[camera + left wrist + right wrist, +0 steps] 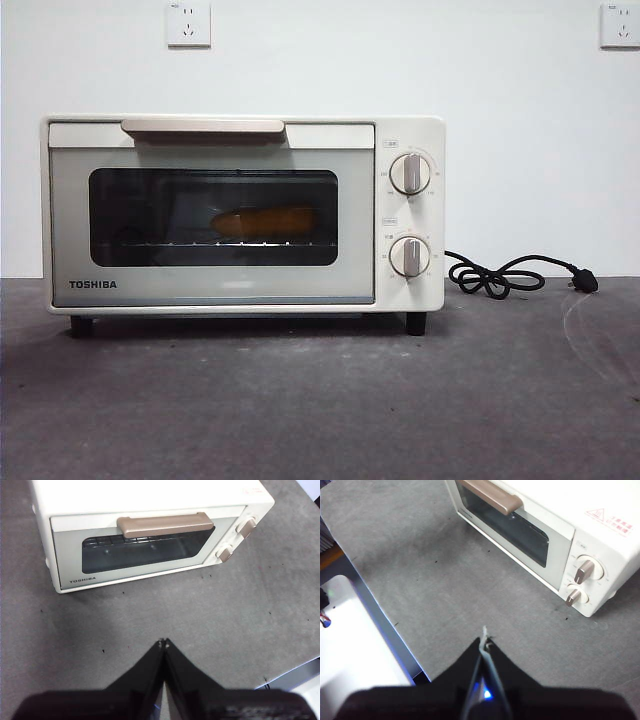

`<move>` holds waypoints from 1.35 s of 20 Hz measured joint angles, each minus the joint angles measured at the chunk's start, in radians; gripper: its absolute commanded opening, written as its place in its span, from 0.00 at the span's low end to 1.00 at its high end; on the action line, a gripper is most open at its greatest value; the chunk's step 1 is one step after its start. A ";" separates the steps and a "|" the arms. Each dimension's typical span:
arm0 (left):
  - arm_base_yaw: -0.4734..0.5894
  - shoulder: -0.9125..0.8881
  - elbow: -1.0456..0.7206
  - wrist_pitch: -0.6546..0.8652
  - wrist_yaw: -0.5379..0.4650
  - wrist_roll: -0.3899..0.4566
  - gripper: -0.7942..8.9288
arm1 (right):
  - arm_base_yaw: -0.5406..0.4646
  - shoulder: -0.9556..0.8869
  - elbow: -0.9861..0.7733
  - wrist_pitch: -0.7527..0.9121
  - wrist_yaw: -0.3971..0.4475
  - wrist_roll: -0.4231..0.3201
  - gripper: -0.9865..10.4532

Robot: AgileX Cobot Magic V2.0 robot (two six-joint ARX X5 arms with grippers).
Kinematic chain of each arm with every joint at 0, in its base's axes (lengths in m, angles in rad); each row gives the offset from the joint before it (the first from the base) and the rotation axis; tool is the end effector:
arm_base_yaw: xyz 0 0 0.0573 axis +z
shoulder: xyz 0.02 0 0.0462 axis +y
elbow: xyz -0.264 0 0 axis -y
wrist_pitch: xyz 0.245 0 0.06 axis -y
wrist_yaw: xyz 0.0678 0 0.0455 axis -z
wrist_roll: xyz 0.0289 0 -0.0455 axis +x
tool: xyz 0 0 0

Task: Take the corn from the table,put the corn in the oven

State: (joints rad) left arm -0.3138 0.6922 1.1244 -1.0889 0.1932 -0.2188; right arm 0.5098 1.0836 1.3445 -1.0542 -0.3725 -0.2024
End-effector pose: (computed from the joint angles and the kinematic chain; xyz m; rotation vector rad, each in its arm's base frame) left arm 0.0841 -0.0331 0.3704 -0.1663 0.7126 -0.4137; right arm 0.1555 0.0990 0.3904 -0.2350 0.7299 0.9149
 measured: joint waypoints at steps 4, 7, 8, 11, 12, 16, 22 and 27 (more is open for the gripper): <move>-0.002 0.009 0.000 0.005 0.000 -0.003 0.08 | 0.000 0.000 0.000 0.000 0.001 0.000 0.09; -0.002 0.020 0.000 0.003 0.000 -0.003 0.08 | 0.000 0.000 0.000 0.000 0.012 0.000 0.09; -0.002 0.026 0.000 0.003 0.000 -0.003 0.08 | 0.000 0.000 0.000 0.000 0.019 0.000 0.09; -0.002 0.053 0.000 0.006 -0.002 -0.003 0.08 | 0.000 0.000 0.000 0.000 0.040 0.000 0.09; -0.002 0.066 0.000 0.006 -0.003 -0.003 0.08 | 0.000 0.000 0.000 0.000 0.044 0.000 0.09; -0.002 0.126 0.000 0.015 -0.003 -0.003 0.08 | 0.000 0.000 0.000 0.000 0.064 0.000 0.09; 0.006 0.149 0.000 0.085 -0.027 -0.003 0.08 | 0.000 0.000 0.000 0.000 0.131 0.000 0.09; 0.094 0.033 -0.001 0.309 -0.034 -0.011 0.08 | 0.000 0.000 0.000 0.000 0.141 0.000 0.09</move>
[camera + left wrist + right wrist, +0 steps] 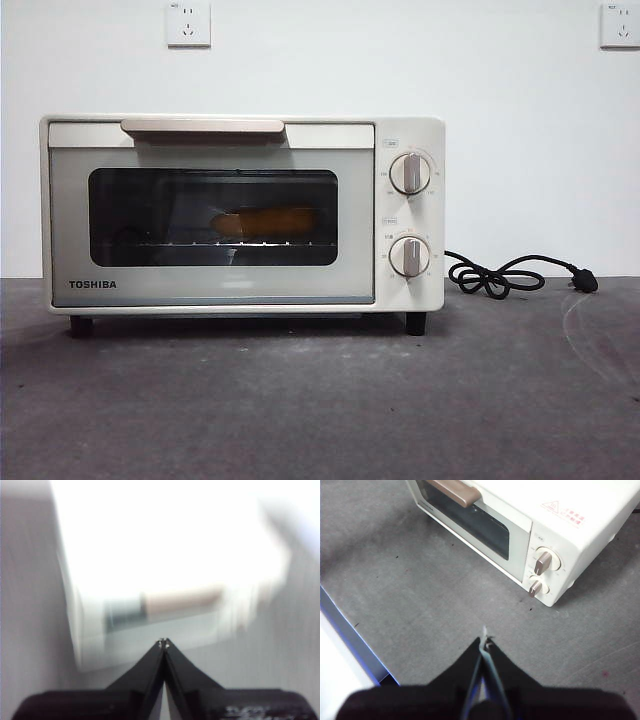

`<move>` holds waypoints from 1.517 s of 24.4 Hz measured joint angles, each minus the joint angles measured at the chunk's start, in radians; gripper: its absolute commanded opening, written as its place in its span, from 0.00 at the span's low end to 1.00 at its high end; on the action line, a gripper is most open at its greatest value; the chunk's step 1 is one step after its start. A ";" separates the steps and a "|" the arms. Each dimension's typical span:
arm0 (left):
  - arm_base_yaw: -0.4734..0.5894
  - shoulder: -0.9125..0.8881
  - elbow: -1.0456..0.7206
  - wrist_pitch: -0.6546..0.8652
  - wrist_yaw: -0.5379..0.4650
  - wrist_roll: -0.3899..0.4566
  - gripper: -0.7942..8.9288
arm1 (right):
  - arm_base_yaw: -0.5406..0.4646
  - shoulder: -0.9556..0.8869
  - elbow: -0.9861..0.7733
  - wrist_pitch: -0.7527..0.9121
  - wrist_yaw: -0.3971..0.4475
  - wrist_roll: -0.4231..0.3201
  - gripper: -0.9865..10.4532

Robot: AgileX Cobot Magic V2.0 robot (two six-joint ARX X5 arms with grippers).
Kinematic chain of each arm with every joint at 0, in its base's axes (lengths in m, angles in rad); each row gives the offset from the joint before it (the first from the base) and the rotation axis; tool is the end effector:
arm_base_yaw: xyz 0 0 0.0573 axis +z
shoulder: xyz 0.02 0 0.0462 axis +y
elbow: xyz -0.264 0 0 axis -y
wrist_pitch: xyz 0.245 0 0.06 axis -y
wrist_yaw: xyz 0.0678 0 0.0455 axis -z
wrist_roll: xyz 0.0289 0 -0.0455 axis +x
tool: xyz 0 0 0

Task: Take the corn from the table,put the corn in the oven

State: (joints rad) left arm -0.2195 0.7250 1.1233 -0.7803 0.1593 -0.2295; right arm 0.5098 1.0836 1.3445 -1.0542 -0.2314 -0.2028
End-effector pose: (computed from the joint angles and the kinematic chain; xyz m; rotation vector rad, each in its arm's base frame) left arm 0.1106 -0.0294 0.3930 -0.2124 0.4252 -0.3284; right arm 0.1582 0.0960 0.3896 -0.2957 0.7306 0.7817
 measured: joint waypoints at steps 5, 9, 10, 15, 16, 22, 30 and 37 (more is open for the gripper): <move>0.036 -0.107 -0.068 0.450 0.003 0.000 0.08 | 0.000 0.000 0.000 0.000 0.000 0.000 0.09; 0.036 -0.198 -0.203 0.753 0.027 0.005 0.08 | 0.000 0.000 0.000 0.000 0.000 0.000 0.09; 0.037 -0.220 -0.251 0.818 0.027 0.012 0.08 | 0.000 0.000 0.000 0.000 0.000 0.000 0.09; 0.066 -0.327 -0.510 1.034 0.030 0.053 0.08 | 0.000 0.000 0.000 0.000 0.000 0.000 0.09; 0.076 -0.348 -0.565 1.075 0.027 0.055 0.08 | 0.000 0.000 0.000 0.000 0.001 0.000 0.09; 0.136 -0.465 -0.840 1.219 0.021 0.072 0.08 | 0.000 0.000 0.000 0.000 0.000 0.000 0.09; 0.153 -0.658 -1.066 1.213 -0.056 0.094 0.08 | 0.000 0.000 0.000 0.000 0.000 0.000 0.09; 0.159 -0.716 -1.105 1.067 -0.083 0.133 0.08 | 0.000 0.000 0.000 0.000 0.001 0.000 0.09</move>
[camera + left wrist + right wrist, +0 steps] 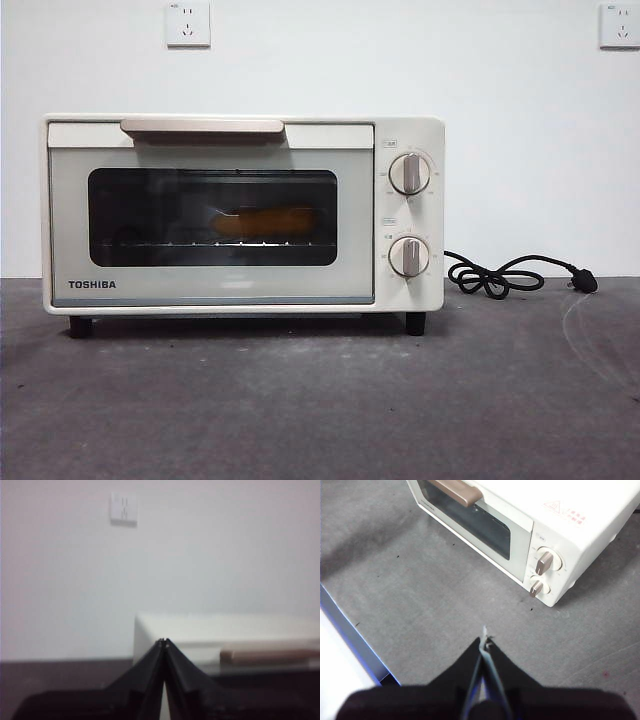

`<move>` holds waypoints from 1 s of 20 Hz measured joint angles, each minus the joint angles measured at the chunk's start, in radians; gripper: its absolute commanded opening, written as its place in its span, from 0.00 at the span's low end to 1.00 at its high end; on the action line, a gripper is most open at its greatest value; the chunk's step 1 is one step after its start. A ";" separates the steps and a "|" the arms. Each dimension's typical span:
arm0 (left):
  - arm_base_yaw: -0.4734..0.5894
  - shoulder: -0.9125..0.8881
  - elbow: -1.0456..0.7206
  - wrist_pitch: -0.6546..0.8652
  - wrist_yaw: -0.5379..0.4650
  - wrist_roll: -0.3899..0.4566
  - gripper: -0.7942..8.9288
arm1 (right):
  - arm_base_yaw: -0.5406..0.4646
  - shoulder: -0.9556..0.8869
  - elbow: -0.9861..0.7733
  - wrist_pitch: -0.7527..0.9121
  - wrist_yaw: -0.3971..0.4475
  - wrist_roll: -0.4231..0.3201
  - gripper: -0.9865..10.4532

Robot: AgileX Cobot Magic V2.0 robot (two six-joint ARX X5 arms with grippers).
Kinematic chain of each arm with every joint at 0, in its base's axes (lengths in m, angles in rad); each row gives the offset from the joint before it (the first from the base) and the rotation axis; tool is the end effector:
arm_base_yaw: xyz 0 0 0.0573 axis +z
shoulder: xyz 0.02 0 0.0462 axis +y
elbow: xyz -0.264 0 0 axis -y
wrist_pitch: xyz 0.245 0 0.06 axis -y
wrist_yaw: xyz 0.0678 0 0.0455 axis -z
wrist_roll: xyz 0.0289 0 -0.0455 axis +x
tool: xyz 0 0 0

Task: Take the corn from the table,put the corn in the oven

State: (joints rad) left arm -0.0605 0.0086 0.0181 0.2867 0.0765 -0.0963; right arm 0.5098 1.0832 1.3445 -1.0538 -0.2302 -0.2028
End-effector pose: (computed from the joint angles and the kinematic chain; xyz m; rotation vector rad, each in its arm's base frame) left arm 0.0925 -0.0078 0.1963 -0.0931 -0.2896 -0.1502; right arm 0.1581 0.0960 0.3897 -0.2961 0.7297 0.7805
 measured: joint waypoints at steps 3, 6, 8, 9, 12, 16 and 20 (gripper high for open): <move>0.001 0.000 0.000 -0.056 -0.019 0.020 0.08 | 0.000 0.000 0.000 0.000 0.003 0.000 0.09; 0.001 0.000 0.000 -0.135 -0.026 0.038 0.08 | 0.000 0.000 0.000 0.000 0.018 0.000 0.09; 0.001 0.000 0.000 -0.210 -0.034 0.052 0.08 | 0.000 0.000 0.000 0.000 0.025 0.000 0.09; 0.001 0.000 0.000 -0.246 -0.039 0.055 0.08 | 0.000 0.000 0.000 0.000 0.026 0.000 0.09; 0.001 0.000 0.000 -0.391 -0.069 0.063 0.08 | 0.000 0.000 0.000 0.000 0.026 0.000 0.09; 0.002 0.002 0.000 -0.472 -0.095 0.074 0.08 | 0.000 0.000 0.000 0.000 0.026 0.000 0.09; 0.003 0.000 0.000 -0.465 -0.095 0.089 0.08 | 0.000 0.000 0.000 0.000 0.027 0.000 0.09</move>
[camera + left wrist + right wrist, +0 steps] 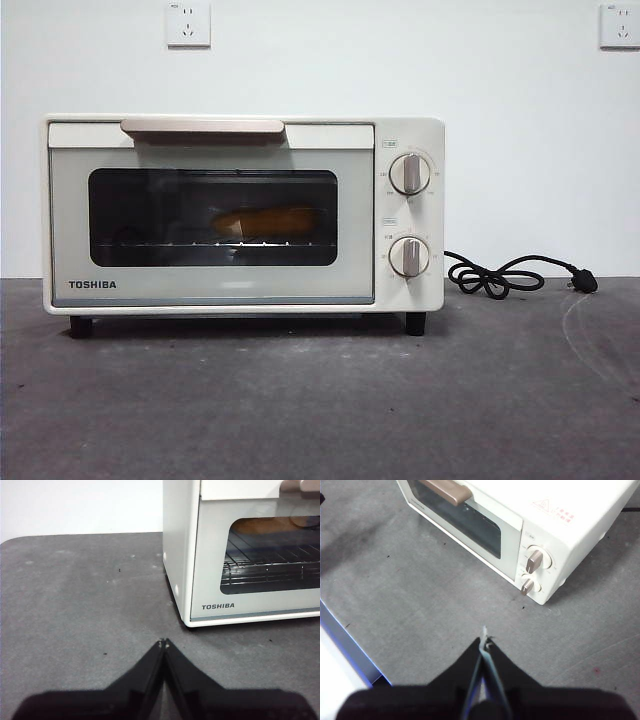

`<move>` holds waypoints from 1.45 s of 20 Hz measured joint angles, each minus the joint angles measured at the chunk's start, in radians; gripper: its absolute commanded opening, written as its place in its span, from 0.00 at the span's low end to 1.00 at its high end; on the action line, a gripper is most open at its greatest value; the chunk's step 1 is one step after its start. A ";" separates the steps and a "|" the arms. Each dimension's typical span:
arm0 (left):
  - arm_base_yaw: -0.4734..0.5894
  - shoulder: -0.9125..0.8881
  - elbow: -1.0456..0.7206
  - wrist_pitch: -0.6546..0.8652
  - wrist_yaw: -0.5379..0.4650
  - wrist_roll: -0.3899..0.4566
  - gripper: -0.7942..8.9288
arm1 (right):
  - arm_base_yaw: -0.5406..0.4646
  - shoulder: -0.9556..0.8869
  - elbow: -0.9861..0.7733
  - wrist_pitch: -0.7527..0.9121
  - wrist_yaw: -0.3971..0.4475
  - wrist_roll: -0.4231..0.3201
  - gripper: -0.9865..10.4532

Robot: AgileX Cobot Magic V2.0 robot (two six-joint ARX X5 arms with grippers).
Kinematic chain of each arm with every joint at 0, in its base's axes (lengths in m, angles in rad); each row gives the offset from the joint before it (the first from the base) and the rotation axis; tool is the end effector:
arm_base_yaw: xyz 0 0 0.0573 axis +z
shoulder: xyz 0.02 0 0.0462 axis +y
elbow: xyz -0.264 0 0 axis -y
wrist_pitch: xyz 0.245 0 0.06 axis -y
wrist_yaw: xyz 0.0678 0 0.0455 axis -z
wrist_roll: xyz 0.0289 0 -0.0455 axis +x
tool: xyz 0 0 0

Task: Take the corn from the table,put the corn in the oven

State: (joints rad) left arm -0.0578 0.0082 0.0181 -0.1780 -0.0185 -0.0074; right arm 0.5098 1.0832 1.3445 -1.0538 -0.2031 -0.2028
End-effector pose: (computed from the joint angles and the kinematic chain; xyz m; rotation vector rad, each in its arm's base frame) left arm 0.0956 -0.0050 0.1519 -0.0010 0.1681 -0.0386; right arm 0.1586 0.0954 0.3896 -0.3074 0.7296 0.7548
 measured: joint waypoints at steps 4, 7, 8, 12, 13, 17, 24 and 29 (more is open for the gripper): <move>0.000 0.000 0.000 0.000 0.000 0.002 0.08 | 0.000 0.000 0.000 0.000 0.002 0.000 0.09; 0.000 0.003 0.000 0.000 0.000 0.007 0.08 | 0.000 0.000 0.000 0.000 0.002 0.000 0.09; 0.000 0.006 0.000 0.000 0.000 0.008 0.08 | 0.000 0.000 0.000 0.000 0.002 0.000 0.09; 0.000 0.011 0.000 0.000 0.000 0.008 0.08 | 0.000 0.000 0.000 0.000 0.002 0.000 0.09; 0.000 0.012 0.000 0.000 0.000 0.008 0.08 | 0.000 0.000 0.000 0.000 0.002 0.000 0.09; 0.000 0.014 0.000 0.000 0.000 0.008 0.08 | 0.000 0.000 0.000 0.000 0.002 0.000 0.09; 0.000 0.014 0.000 0.001 0.000 0.008 0.08 | 0.000 0.000 0.000 0.000 0.002 0.000 0.09; 0.001 0.014 0.000 0.001 0.000 0.008 0.08 | 0.000 0.000 0.000 0.003 0.024 -0.050 0.09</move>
State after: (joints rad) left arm -0.0570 0.0223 0.0181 -0.1772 -0.0185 0.0002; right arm 0.5098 1.0832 1.3445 -1.0508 -0.1791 -0.2523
